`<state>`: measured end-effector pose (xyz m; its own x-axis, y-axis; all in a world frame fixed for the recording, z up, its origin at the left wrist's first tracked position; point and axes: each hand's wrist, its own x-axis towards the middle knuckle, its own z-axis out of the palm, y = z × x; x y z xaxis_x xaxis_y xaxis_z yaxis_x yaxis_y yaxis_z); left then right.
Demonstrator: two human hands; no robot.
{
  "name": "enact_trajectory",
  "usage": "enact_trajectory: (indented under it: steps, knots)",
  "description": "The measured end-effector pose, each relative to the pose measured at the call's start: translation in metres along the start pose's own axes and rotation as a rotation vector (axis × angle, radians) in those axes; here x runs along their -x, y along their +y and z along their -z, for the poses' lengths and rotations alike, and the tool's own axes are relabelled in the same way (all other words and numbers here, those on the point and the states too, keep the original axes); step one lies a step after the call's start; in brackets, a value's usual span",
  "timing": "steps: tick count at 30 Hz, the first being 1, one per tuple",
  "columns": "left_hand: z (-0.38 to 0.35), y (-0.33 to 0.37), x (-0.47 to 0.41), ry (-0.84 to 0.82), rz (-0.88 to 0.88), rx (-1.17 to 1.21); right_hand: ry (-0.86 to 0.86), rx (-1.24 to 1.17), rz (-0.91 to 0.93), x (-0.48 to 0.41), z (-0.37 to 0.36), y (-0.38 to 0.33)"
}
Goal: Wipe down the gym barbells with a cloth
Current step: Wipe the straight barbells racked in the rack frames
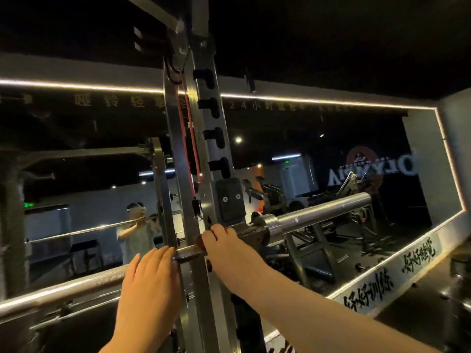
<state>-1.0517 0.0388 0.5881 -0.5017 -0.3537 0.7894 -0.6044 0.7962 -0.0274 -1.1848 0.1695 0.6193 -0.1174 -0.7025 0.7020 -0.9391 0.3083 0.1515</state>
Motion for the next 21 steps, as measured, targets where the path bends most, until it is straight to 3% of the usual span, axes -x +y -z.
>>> enact_trajectory:
  steps: [2,4,7,11,16,21]
  knots:
    - [-0.004,0.009,-0.005,-0.042,0.004,0.005,0.013,-0.063,0.044,-0.002,0.023,0.014]
    - [-0.008,0.023,-0.010,-0.032,-0.020,0.040,0.142,-0.101,0.051,-0.006,0.039,0.039]
    - [-0.003,0.055,-0.014,-0.057,-0.056,0.125,0.282,-0.258,-0.128,-0.002,0.032,0.084]
    - [-0.005,0.091,-0.028,-0.054,-0.062,0.330,0.102,-0.283,-0.112,0.018,-0.015,0.117]
    - [-0.012,0.132,-0.053,-0.050,-0.156,0.379,0.142,-0.382,-0.106,0.017,-0.020,0.143]
    - [-0.022,0.159,-0.072,-0.092,-0.258,0.307,0.246,-0.415,-0.268,0.007,-0.026,0.167]
